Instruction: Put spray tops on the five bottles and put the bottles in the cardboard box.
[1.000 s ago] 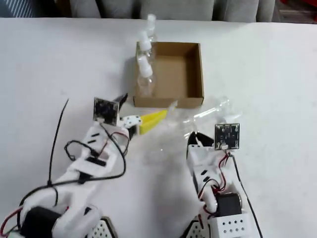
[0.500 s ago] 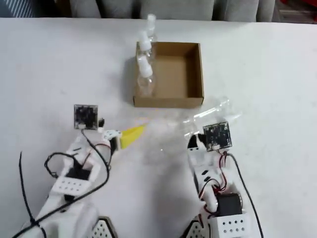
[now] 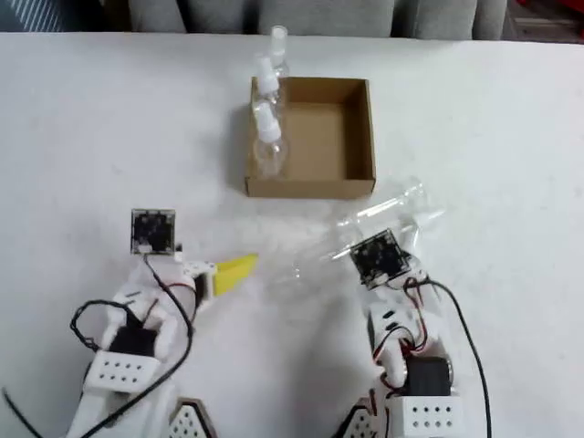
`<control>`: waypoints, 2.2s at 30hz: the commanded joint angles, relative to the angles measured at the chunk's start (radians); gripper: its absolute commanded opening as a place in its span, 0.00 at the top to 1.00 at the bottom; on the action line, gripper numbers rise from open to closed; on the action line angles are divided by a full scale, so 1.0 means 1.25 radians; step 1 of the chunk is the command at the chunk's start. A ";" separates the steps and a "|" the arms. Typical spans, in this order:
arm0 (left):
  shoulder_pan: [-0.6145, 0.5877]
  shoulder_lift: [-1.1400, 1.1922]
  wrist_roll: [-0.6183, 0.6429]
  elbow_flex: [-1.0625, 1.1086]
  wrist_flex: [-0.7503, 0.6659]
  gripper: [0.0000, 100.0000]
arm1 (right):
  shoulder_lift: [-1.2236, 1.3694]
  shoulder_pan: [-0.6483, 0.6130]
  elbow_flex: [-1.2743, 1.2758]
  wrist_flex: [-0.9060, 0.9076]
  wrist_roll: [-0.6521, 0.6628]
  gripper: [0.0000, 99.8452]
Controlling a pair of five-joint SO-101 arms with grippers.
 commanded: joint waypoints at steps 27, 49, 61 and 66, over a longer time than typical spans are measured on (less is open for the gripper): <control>-0.004 -0.104 -0.142 0.007 0.140 0.98 | 0.692 0.095 -0.468 -0.111 -0.500 0.99; 0.052 -0.104 -0.142 0.007 0.135 0.98 | 1.104 0.163 -0.647 -0.139 -0.506 0.97; 0.052 -0.104 -0.142 0.007 0.135 0.98 | 1.121 0.158 -0.644 -0.061 -0.506 0.90; 0.052 -0.104 -0.142 0.007 0.135 0.98 | 1.194 0.148 -0.652 -0.067 -0.506 0.90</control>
